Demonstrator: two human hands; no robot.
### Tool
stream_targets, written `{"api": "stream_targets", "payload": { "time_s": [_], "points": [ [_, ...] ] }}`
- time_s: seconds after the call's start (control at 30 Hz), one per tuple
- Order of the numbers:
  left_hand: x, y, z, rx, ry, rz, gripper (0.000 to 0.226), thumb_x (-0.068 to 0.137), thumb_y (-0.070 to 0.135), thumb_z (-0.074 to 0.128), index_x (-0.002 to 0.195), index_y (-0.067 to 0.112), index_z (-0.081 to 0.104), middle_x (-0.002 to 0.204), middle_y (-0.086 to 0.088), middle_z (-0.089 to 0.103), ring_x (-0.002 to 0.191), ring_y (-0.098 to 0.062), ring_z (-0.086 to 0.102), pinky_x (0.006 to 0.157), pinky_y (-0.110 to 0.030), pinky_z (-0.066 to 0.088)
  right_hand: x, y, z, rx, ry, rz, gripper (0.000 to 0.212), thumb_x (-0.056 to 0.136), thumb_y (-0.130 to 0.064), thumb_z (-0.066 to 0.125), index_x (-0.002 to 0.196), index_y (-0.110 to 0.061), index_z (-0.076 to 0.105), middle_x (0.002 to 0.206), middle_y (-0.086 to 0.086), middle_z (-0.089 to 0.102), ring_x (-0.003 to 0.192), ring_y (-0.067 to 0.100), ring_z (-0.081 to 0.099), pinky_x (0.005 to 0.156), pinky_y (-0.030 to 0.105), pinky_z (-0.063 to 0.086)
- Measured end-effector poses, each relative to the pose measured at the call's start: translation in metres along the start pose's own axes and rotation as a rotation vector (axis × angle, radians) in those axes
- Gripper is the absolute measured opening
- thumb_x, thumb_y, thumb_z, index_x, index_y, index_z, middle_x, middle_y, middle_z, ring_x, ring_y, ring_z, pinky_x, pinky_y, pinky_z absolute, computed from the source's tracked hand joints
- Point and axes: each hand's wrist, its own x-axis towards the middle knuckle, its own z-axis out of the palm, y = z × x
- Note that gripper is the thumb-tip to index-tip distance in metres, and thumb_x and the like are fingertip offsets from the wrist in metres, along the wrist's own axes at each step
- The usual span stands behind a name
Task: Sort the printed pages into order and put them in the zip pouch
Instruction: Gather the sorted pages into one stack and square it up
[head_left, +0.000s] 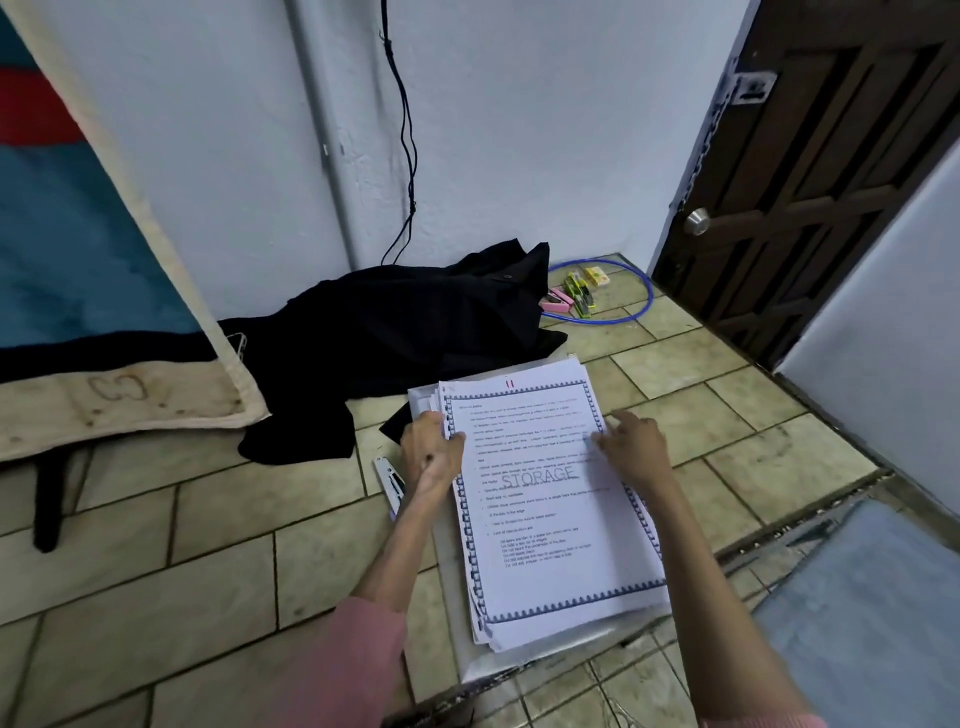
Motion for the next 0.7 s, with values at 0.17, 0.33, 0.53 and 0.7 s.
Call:
{"api": "stream_targets", "payload": {
  "time_s": [0.17, 0.33, 0.53, 0.7],
  "points": [
    [-0.003, 0.000, 0.002, -0.031, -0.055, -0.013, 0.050, 0.085, 0.004, 0.064, 0.132, 0.001, 0.046, 0.132, -0.012, 0.054, 0.121, -0.025, 0.051, 0.093, -0.025, 0.041, 0.025, -0.017, 0.009, 0.131, -0.036, -0.022, 0.053, 0.093, -0.032, 0.052, 0.141, -0.014, 0.039, 0.131, 0.018, 0.053, 0.128, 0.035, 0.040, 0.109, 0.045, 0.029],
    [-0.005, -0.007, 0.001, -0.028, -0.096, -0.023, 0.054, 0.083, 0.003, 0.065, 0.134, 0.004, 0.044, 0.136, -0.011, 0.050, 0.124, -0.023, 0.049, 0.098, -0.024, 0.040, 0.038, -0.029, 0.011, 0.360, 0.014, -0.036, 0.044, 0.090, -0.022, 0.059, 0.131, -0.006, 0.052, 0.132, 0.012, 0.057, 0.124, 0.027, 0.051, 0.110, 0.043, 0.035],
    [-0.004, -0.012, 0.001, -0.045, -0.120, -0.035, 0.055, 0.083, 0.002, 0.064, 0.134, 0.005, 0.044, 0.136, -0.009, 0.050, 0.121, -0.023, 0.052, 0.098, -0.026, 0.042, 0.036, -0.028, 0.014, 0.584, 0.159, -0.060, 0.039, 0.083, -0.003, 0.065, 0.121, -0.002, 0.057, 0.086, 0.005, 0.064, 0.075, 0.003, 0.062, 0.075, 0.014, 0.049],
    [-0.003, -0.015, 0.002, -0.049, -0.140, -0.025, 0.057, 0.083, 0.004, 0.064, 0.136, 0.008, 0.042, 0.138, -0.008, 0.047, 0.120, -0.023, 0.051, 0.095, -0.025, 0.042, 0.051, -0.025, 0.024, 0.312, 0.080, -0.056, 0.068, 0.072, -0.053, 0.057, 0.128, -0.015, 0.055, 0.128, 0.010, 0.057, 0.123, 0.034, 0.048, 0.102, 0.055, 0.038]
  ]
}}
